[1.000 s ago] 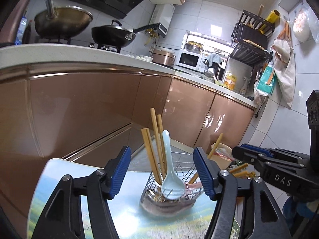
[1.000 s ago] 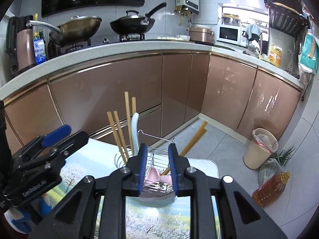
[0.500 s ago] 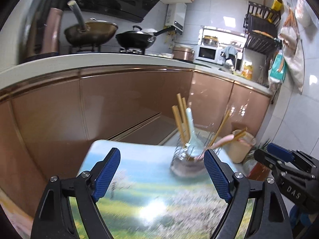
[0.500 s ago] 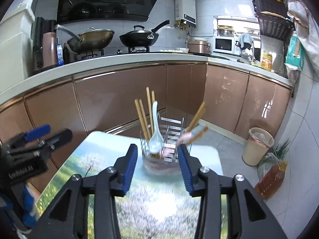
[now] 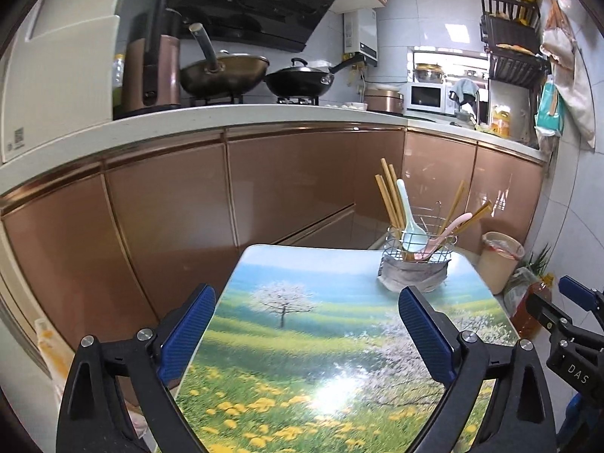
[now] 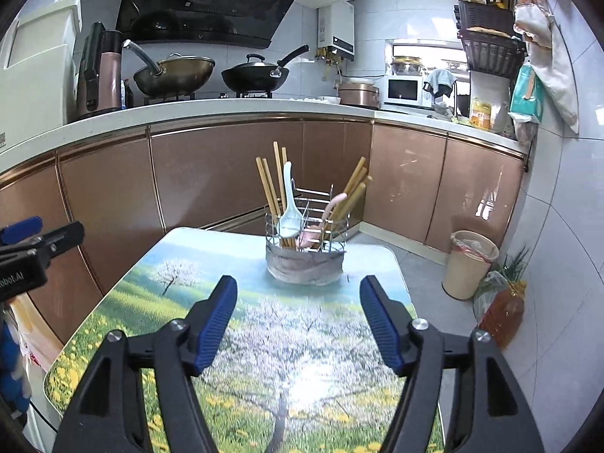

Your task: Organize utensils

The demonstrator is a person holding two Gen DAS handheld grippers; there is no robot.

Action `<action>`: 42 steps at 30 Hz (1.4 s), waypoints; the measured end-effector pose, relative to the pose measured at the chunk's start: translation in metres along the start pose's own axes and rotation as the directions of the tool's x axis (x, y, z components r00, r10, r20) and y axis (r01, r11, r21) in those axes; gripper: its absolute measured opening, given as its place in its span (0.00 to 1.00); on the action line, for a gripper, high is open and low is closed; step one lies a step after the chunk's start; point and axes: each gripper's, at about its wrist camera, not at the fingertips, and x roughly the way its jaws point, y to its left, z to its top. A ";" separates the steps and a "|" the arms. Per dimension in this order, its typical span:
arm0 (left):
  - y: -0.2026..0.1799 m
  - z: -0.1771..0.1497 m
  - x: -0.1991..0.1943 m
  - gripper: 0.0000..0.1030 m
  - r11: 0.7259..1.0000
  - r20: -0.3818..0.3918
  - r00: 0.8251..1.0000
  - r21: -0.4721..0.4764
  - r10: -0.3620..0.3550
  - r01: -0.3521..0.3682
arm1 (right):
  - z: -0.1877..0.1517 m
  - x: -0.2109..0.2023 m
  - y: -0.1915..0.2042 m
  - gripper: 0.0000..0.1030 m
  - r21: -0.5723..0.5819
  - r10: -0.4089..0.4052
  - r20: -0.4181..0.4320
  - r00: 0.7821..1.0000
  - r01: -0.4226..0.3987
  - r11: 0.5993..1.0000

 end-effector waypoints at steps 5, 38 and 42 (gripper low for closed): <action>-0.001 -0.007 -0.015 0.96 0.999 0.027 1.000 0.036 0.012 -0.013 | -0.013 -0.007 -0.002 0.66 0.013 -0.009 -0.001 1.000 0.009 1.000; -0.005 -0.022 -0.010 0.99 0.999 -0.004 0.999 0.036 -0.035 0.035 | -0.035 -0.003 -0.022 0.77 0.040 -0.084 0.034 0.996 0.082 0.996; -0.005 -0.025 -0.006 0.99 0.999 -0.013 0.999 0.032 -0.038 0.038 | -0.035 0.000 -0.022 0.77 0.035 -0.086 0.029 0.996 0.085 0.996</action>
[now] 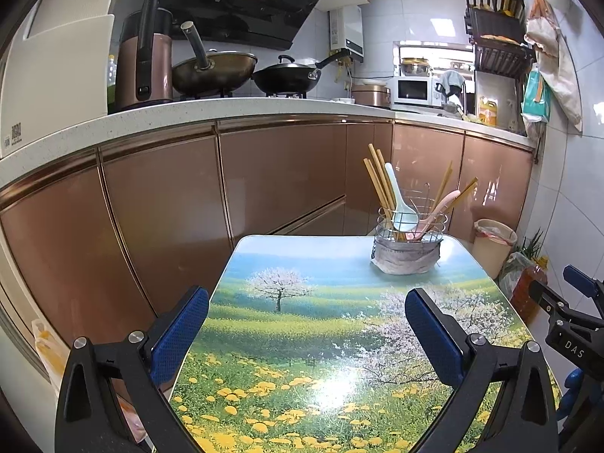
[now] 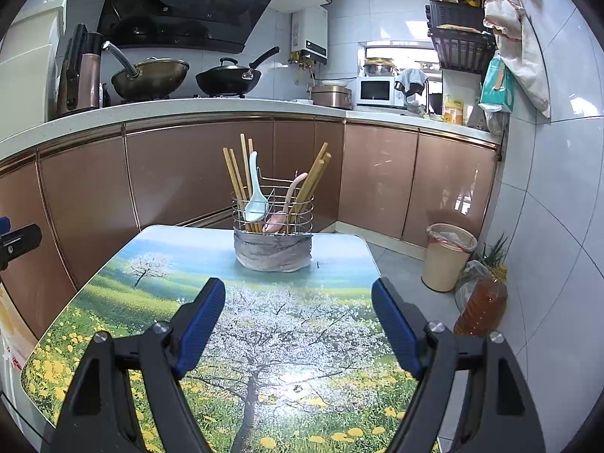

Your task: Organize utensils

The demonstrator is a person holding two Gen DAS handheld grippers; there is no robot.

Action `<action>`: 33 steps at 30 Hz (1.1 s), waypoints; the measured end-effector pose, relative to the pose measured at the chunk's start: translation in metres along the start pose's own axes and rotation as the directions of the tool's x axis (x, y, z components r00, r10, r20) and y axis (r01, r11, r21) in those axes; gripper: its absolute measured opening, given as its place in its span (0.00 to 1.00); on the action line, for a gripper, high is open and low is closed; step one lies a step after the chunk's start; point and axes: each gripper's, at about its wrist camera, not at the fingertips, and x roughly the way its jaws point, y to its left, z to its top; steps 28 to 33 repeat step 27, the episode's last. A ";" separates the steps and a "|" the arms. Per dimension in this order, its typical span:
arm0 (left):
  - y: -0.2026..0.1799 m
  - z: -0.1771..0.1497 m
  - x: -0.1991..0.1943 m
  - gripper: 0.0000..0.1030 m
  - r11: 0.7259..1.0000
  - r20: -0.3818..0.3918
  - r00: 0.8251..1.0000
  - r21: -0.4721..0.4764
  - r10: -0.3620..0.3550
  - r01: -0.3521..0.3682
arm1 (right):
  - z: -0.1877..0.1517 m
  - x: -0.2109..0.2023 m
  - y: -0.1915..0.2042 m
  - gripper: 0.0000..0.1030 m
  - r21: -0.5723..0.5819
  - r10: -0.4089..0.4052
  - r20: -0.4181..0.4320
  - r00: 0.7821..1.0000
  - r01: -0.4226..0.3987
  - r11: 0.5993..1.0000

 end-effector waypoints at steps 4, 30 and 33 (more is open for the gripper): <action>-0.001 -0.001 0.003 0.99 1.000 -0.008 1.000 0.002 -0.006 0.006 | -0.001 0.002 0.001 0.77 -0.005 0.002 -0.003 1.000 -0.002 1.000; 0.002 -0.005 0.011 0.99 1.000 0.002 1.000 -0.008 -0.022 0.022 | 0.001 0.008 0.007 0.77 -0.015 -0.001 -0.001 1.000 0.001 1.000; 0.002 -0.005 0.011 0.99 1.000 0.002 1.000 -0.008 -0.022 0.022 | 0.001 0.008 0.007 0.77 -0.015 -0.001 -0.001 1.000 0.001 1.000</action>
